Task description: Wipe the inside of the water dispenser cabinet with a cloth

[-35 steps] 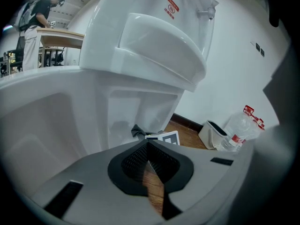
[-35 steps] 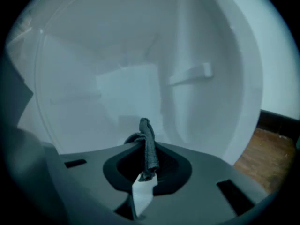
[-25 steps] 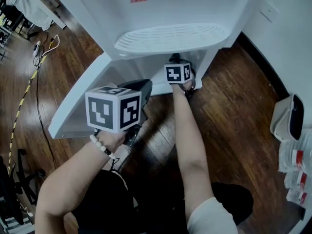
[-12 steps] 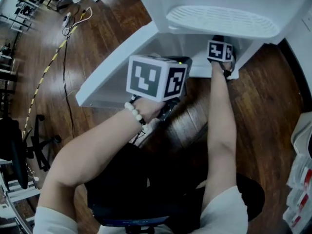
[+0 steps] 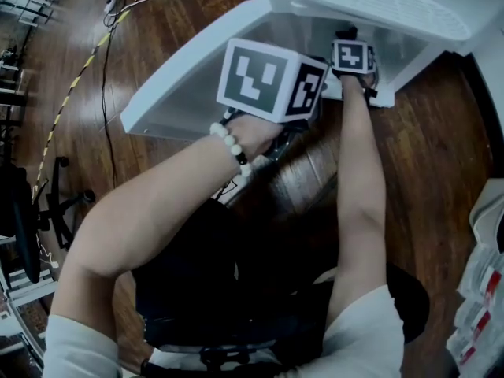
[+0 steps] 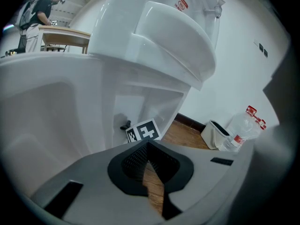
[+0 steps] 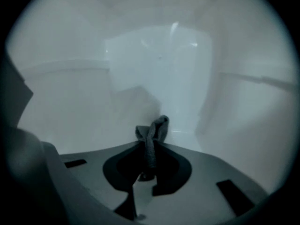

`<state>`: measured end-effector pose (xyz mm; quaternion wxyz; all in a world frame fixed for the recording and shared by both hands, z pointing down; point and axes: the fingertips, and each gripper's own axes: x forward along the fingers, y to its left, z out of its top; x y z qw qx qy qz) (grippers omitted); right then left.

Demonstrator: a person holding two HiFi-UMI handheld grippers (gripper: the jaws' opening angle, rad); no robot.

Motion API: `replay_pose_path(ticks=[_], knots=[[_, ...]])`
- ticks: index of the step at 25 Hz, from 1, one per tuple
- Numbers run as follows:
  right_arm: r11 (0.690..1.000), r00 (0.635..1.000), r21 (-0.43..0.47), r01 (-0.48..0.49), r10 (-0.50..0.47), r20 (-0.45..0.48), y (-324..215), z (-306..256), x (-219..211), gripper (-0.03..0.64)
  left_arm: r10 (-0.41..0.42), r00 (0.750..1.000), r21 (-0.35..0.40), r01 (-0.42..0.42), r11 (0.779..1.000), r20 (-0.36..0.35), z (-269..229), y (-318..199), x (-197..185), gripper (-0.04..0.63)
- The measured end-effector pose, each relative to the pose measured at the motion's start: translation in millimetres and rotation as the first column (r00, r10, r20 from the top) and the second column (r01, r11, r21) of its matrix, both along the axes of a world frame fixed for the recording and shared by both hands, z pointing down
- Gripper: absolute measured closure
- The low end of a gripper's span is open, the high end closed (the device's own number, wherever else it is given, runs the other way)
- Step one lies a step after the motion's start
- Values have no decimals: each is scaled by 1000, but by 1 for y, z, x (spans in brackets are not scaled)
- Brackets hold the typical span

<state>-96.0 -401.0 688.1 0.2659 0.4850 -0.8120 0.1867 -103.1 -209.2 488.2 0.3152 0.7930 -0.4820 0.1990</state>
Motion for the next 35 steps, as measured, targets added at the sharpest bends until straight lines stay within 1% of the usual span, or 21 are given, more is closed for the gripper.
replay_pose_path(ticks=[2,4,6,9,13,15,18,20,22,25,27,29,32,35], knots=[[998,996,-21,67,-66,52,9,-2,-22,578,3,1000,3,-3,1000,2,-1,0,-1,597],[990,985,-41,134,-128,117,21,-3,-45,578,3,1000,-1,-3,1000,6,-1,3,-3,597],[985,977,-50,164,-155,143,29,-1,-58,578,1,1000,-6,0,1000,11,0,6,-6,597],[986,982,-55,156,-149,118,31,3,-57,578,-3,1000,-11,3,1000,13,1,8,-5,597],[983,973,-48,180,-170,156,32,-2,-65,578,-4,1000,-9,4,1000,13,-1,8,-6,597],[984,977,-43,172,-165,136,30,-1,-63,578,-1,1000,-13,2,1000,14,0,8,-6,597],[994,991,-5,113,-112,66,13,-3,-44,578,5,1000,-15,-5,1000,16,0,9,-4,597],[998,997,19,62,-63,48,-4,-8,-29,578,4,1000,-14,-4,1000,16,-1,9,-5,597],[1000,1000,22,-2,1,28,-16,-8,-9,578,-1,1000,-18,2,1000,15,0,10,-7,597],[993,993,-20,-119,120,20,-23,1,26,577,-8,1000,-23,9,1000,14,0,11,-11,597],[977,979,-67,-203,202,-14,-18,10,51,578,-11,1000,-22,11,1000,12,-1,10,-12,597],[962,965,-81,-262,259,-46,-13,13,70,578,-6,1000,-20,6,1000,11,-1,10,-10,597],[952,954,-58,-299,296,-57,-6,10,79,578,12,1000,-19,-11,1000,9,-1,10,-3,597],[952,954,-69,-299,296,-39,3,12,77,578,20,1000,-13,-20,1000,7,-3,11,2,597]])
